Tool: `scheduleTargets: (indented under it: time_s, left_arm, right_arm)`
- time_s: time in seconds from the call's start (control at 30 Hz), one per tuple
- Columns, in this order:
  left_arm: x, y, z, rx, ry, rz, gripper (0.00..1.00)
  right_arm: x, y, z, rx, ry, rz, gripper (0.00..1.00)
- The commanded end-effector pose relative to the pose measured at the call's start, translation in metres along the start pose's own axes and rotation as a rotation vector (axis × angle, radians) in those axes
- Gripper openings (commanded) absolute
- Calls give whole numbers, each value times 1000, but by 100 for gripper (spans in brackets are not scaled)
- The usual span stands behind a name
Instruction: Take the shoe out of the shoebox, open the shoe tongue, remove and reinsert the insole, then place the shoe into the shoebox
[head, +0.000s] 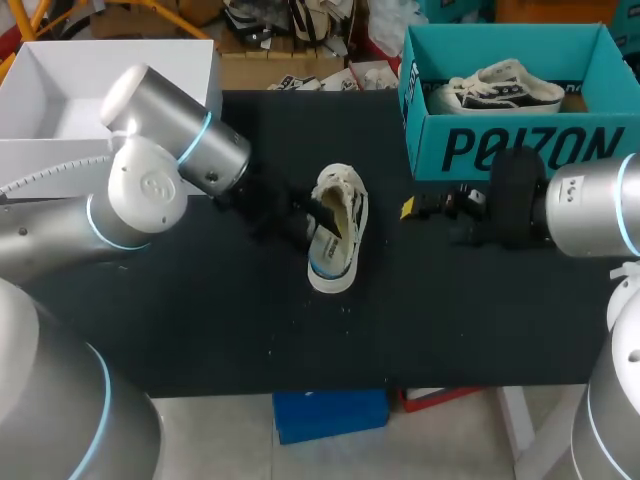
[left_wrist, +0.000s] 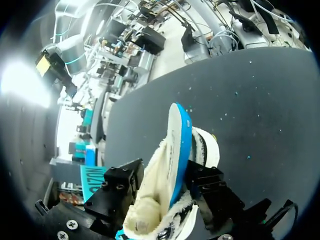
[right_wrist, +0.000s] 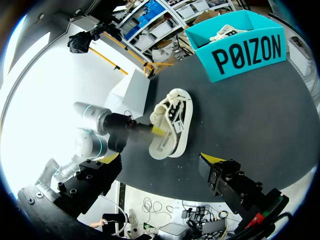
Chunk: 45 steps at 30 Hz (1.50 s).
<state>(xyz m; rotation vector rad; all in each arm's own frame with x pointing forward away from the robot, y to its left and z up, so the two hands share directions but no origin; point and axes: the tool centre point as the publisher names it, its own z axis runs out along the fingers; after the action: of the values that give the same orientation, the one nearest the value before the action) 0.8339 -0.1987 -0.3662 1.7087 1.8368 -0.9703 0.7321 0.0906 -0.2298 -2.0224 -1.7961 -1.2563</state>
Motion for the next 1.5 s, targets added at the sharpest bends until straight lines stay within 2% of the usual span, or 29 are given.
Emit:
scheduleTargets:
  time_s: [0.03, 0.17, 0.53, 0.57, 0.6, 0.63, 0.87, 1.5]
  left_arm:
    - [2, -8, -7, -12, -5, 8, 55]
    - [1, -7, -10, -20, -8, 12, 42]
    - [-1, -20, -4, 16, -10, 28, 28]
    - [0, -21, -4, 19, -10, 28, 24]
    - [0, -23, -3, 24, -9, 30, 15]
    - [0, -25, -3, 26, -10, 30, 0]
    - [0, -27, -2, 38, -12, 37, 0]
    - [0, -10, 4, 7, 2, 20, 0]
  right_arm:
    - [1, 0, 1, 0, -2, 0, 100]
    - [1, 0, 1, 0, -2, 0, 100]
    - [1, 0, 1, 0, -2, 0, 100]
    - [1, 0, 1, 0, -2, 0, 100]
    - [1, 0, 1, 0, -2, 0, 100]
    - [1, 0, 1, 0, -2, 0, 100]
    - [1, 0, 1, 0, -2, 0, 100]
    - [1, 0, 1, 0, -2, 0, 100]
